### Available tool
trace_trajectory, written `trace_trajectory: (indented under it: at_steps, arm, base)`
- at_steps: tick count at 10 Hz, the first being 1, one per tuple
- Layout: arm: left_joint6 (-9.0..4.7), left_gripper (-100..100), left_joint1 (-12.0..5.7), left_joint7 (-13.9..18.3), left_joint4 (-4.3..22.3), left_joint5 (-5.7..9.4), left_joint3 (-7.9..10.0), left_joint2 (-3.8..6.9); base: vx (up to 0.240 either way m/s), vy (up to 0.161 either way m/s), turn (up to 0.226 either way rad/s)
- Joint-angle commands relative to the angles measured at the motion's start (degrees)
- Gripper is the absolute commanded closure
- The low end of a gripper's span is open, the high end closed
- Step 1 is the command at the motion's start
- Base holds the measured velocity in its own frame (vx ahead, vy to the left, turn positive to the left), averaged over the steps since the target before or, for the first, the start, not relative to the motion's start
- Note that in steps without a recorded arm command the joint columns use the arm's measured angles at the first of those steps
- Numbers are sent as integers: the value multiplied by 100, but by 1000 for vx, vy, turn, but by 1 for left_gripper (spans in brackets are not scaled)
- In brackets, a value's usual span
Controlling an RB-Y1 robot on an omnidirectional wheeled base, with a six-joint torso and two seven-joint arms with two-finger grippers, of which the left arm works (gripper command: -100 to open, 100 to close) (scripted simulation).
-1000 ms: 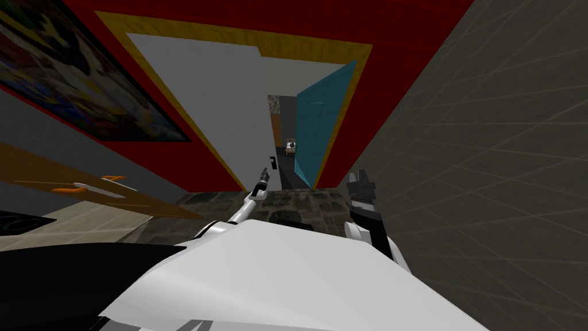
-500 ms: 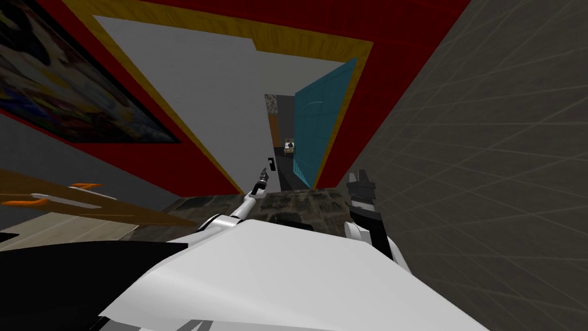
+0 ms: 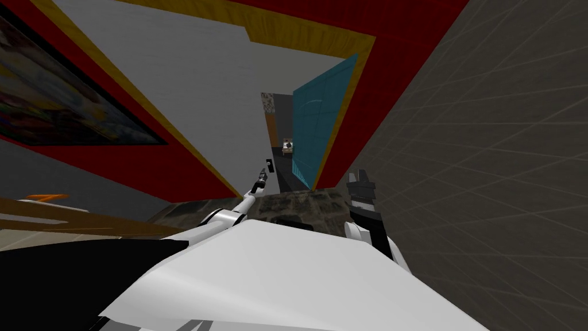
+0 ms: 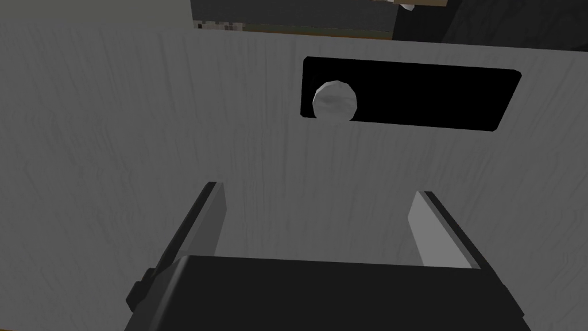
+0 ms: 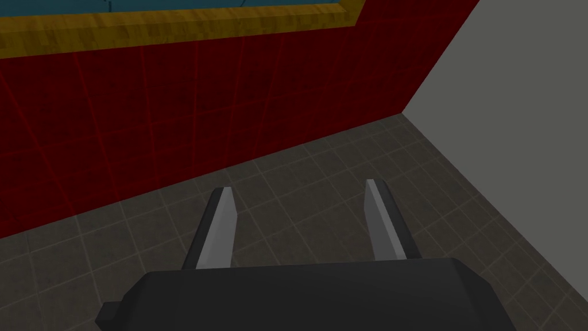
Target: Push the door open
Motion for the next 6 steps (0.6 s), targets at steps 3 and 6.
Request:
trace_trajectory:
  at_steps: [3, 6]
  arm:
    - [17, -100, -316, -18, 598, 153, 2, 123]
    - [49, -100, -414, -37, 764, 210, 13, 167]
  base:
    - [74, 55, -76]
    - [61, 42, -48]
